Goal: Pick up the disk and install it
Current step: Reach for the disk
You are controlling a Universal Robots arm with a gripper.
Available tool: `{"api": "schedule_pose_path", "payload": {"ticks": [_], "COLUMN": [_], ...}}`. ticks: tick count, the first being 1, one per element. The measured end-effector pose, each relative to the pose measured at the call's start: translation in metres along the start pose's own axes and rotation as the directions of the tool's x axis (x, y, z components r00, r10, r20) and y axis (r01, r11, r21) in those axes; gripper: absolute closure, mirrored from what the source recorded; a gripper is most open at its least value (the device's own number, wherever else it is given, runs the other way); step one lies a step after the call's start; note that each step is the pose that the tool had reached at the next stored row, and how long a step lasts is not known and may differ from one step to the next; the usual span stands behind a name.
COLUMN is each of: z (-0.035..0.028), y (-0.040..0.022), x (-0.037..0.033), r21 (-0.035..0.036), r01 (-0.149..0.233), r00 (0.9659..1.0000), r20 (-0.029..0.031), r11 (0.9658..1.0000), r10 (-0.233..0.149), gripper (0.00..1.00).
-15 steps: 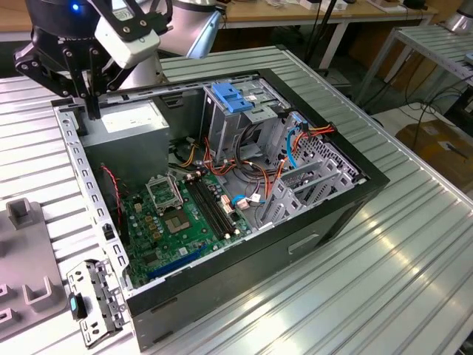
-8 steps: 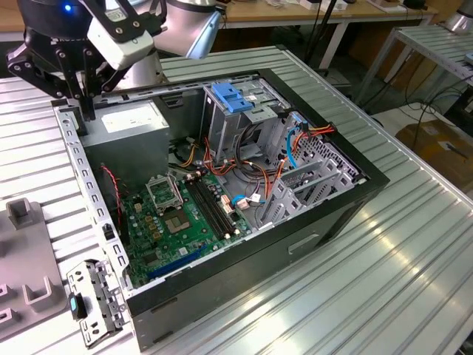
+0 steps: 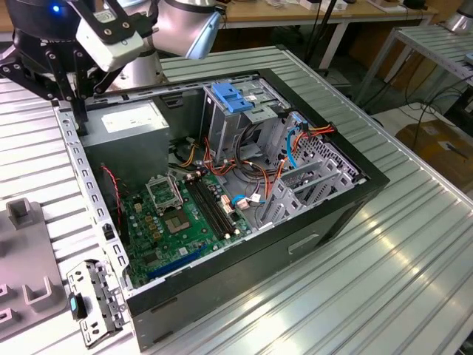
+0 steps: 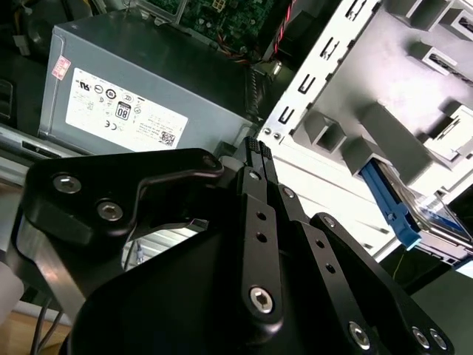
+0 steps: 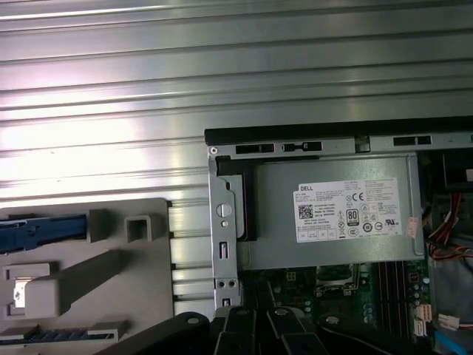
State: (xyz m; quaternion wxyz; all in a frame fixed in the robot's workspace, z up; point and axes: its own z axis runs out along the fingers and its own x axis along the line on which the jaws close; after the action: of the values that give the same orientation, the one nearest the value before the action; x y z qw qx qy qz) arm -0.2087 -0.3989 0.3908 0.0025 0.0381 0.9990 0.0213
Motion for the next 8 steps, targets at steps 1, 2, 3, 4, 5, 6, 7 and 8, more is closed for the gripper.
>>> {"api": "schedule_pose_path", "payload": {"ticks": [1, 2, 3, 4, 5, 6, 7, 8], "z": [0.0, 0.0001, 0.0002, 0.0002, 0.0002, 0.0003, 0.0004, 0.0004], "y": [-0.0001, -0.0002, -0.0003, -0.0003, -0.0004, -0.0005, -0.0006, -0.0007], "x": [0.0013, 0.0022, 0.0034, 0.0044, 0.0055, 0.0065, 0.0077, 0.0085], "r21": [0.0, 0.0, 0.0, 0.0, 0.0001, 0.0, 0.0, 0.0], "r01": [0.0, 0.0, 0.0, 0.0, 0.0, 0.0, 0.0, 0.0], "r00": [1.0, 1.0, 1.0, 1.0, 1.0, 1.0, 1.0, 1.0], "r20": [-0.0002, -0.0002, -0.0003, -0.0004, -0.0005, -0.0006, -0.0006, -0.0007], "r11": [1.0, 1.0, 1.0, 1.0, 1.0, 1.0, 1.0, 1.0], "r10": [0.0, 0.0, 0.0, 0.0, 0.0, 0.0, 0.0, 0.0], "gripper": [0.86, 0.86, 0.86, 0.86, 0.86, 0.86, 0.86, 0.86]}}
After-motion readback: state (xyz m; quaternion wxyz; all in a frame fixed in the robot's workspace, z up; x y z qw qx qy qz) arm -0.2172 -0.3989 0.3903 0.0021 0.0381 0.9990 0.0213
